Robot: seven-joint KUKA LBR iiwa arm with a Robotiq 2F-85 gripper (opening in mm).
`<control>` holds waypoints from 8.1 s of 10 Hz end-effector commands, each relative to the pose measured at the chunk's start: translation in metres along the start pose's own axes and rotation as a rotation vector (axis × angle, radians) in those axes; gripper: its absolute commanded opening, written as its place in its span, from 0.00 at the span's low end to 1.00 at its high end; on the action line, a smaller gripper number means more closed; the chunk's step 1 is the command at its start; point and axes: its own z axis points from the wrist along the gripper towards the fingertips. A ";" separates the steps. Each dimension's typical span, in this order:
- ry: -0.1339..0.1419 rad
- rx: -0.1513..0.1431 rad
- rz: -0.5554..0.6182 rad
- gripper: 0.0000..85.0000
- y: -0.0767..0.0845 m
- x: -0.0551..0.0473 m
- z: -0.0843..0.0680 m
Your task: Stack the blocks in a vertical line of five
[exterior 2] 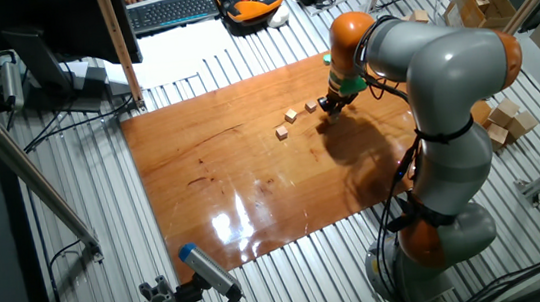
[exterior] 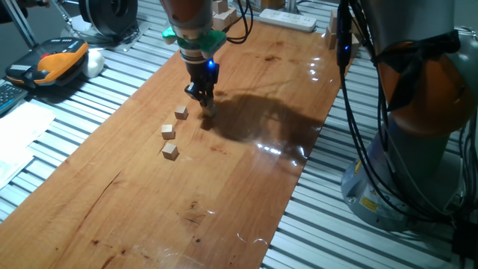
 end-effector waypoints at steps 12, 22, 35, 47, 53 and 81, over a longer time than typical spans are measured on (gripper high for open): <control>-0.018 0.019 0.025 0.40 0.002 0.004 -0.016; -0.039 0.001 -0.071 0.40 0.020 -0.003 -0.042; -0.011 -0.054 -0.122 0.20 0.048 -0.007 -0.049; -0.017 -0.020 -0.160 0.00 0.050 0.001 -0.060; -0.063 -0.056 -0.168 0.00 0.050 0.001 -0.060; -0.017 -0.031 -0.194 0.00 0.064 -0.065 -0.044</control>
